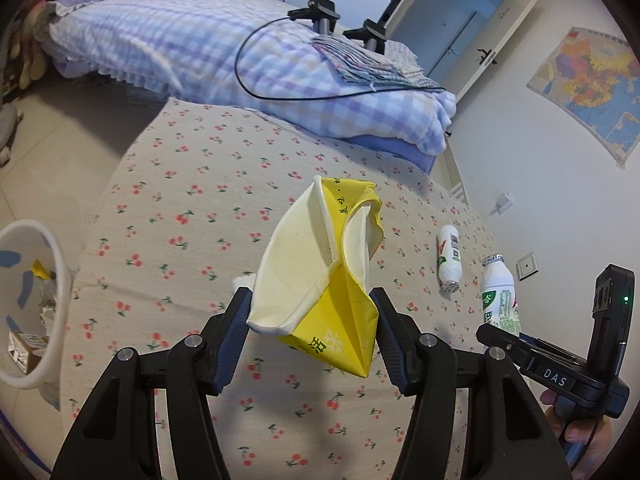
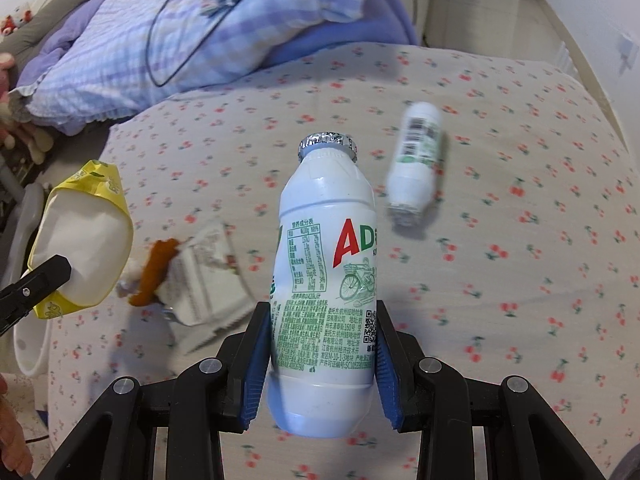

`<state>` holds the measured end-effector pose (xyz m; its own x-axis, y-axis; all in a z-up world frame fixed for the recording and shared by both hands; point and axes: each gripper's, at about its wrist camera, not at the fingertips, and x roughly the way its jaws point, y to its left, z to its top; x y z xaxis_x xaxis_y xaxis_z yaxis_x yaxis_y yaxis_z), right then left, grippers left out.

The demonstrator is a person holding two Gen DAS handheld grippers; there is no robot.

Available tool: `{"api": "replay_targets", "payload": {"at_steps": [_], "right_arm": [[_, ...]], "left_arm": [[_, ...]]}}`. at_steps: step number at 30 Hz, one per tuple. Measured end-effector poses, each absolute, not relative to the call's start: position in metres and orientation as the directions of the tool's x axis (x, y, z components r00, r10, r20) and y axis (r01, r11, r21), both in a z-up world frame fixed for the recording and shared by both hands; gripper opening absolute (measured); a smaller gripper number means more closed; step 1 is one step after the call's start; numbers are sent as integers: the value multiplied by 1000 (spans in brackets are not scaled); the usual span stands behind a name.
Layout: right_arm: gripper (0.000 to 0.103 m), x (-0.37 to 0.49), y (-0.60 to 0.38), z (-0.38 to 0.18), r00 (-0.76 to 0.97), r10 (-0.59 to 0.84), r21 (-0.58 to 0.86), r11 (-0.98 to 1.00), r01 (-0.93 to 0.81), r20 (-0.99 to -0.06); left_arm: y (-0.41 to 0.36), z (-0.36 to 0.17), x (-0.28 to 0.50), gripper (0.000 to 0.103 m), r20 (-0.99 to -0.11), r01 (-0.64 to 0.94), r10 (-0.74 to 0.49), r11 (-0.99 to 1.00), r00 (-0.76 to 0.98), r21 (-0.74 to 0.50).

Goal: Collect trash
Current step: 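Carry the carton over the wastebasket and open the left gripper while the right carries the bottle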

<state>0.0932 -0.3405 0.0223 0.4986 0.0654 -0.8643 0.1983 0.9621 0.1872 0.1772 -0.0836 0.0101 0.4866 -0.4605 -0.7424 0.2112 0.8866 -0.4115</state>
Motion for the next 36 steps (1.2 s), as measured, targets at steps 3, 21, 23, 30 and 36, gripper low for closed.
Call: {"api": "replay_targets", "payload": {"at_steps": [3, 21, 23, 30, 36], "right_arm": [[42, 99, -323, 24, 502, 81, 190, 967, 171, -861], [42, 130, -227, 25, 498, 168, 205, 979, 20, -851], [42, 133, -215, 24, 495, 178, 205, 979, 2, -851], [42, 140, -179, 19, 481, 203, 203, 978, -52, -853], [42, 144, -150, 12, 465, 224, 203, 975, -95, -856]], "left_arm": [[-68, 9, 178, 62, -748, 193, -444, 895, 493, -403], [46, 7, 169, 62, -775, 43, -318, 935, 546, -353], [60, 5, 167, 62, -781, 21, -301, 938, 547, -347], [109, -3, 159, 62, -803, -65, -245, 941, 543, -331], [150, -18, 155, 63, -842, -159, -181, 941, 507, -298]]}}
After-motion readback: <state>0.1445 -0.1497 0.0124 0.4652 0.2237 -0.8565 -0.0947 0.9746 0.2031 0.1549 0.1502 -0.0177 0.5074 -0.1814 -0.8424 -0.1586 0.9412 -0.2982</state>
